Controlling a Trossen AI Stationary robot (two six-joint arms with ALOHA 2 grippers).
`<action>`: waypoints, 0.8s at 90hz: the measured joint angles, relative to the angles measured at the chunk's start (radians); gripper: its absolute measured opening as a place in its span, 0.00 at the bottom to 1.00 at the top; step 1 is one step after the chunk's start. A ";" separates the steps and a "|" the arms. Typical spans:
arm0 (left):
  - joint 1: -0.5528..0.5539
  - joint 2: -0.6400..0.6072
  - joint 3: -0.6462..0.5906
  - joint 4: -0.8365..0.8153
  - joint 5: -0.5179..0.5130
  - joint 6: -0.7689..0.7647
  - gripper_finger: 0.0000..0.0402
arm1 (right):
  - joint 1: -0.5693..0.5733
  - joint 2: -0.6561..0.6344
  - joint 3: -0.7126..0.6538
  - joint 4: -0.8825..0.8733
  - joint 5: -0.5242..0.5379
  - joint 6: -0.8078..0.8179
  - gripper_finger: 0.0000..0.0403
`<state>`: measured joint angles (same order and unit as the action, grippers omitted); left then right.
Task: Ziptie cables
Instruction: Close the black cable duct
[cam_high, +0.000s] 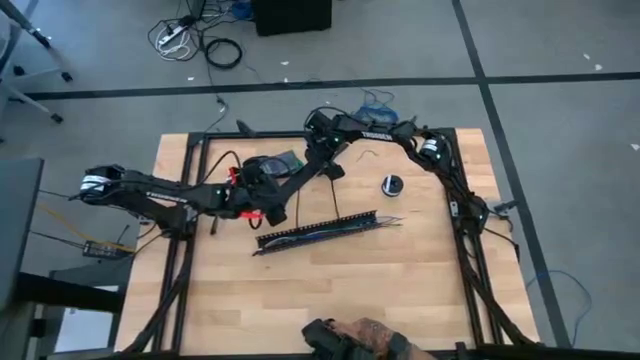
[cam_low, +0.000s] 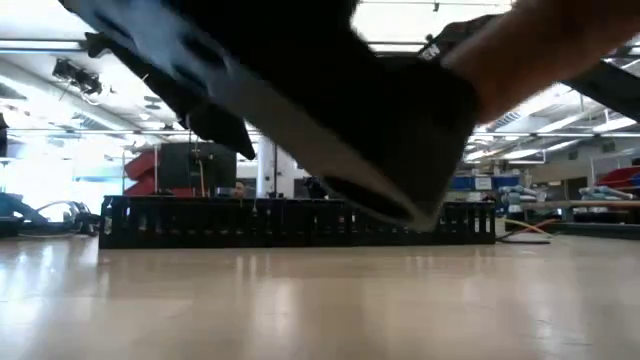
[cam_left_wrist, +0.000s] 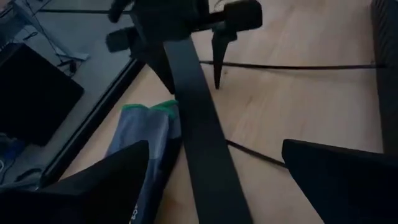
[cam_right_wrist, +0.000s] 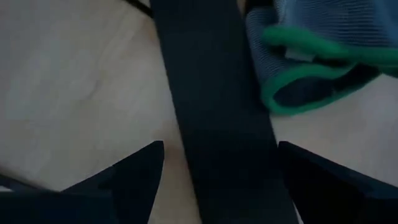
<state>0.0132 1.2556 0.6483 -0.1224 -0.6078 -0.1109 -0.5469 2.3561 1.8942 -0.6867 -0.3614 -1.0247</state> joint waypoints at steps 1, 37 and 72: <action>0.000 0.000 0.000 0.001 0.000 0.000 0.91 | 0.000 0.000 0.000 -0.001 0.000 0.000 0.77; 0.000 0.000 0.000 0.003 0.000 0.002 0.91 | -0.006 -0.001 0.004 0.000 0.028 0.002 0.76; 0.000 0.000 0.000 0.029 0.017 0.002 0.91 | -0.018 0.012 0.009 -0.037 0.020 0.019 0.77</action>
<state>0.0132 1.2556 0.6483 -0.0935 -0.5907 -0.1092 -0.5654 2.3684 1.9035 -0.7232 -0.3415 -1.0053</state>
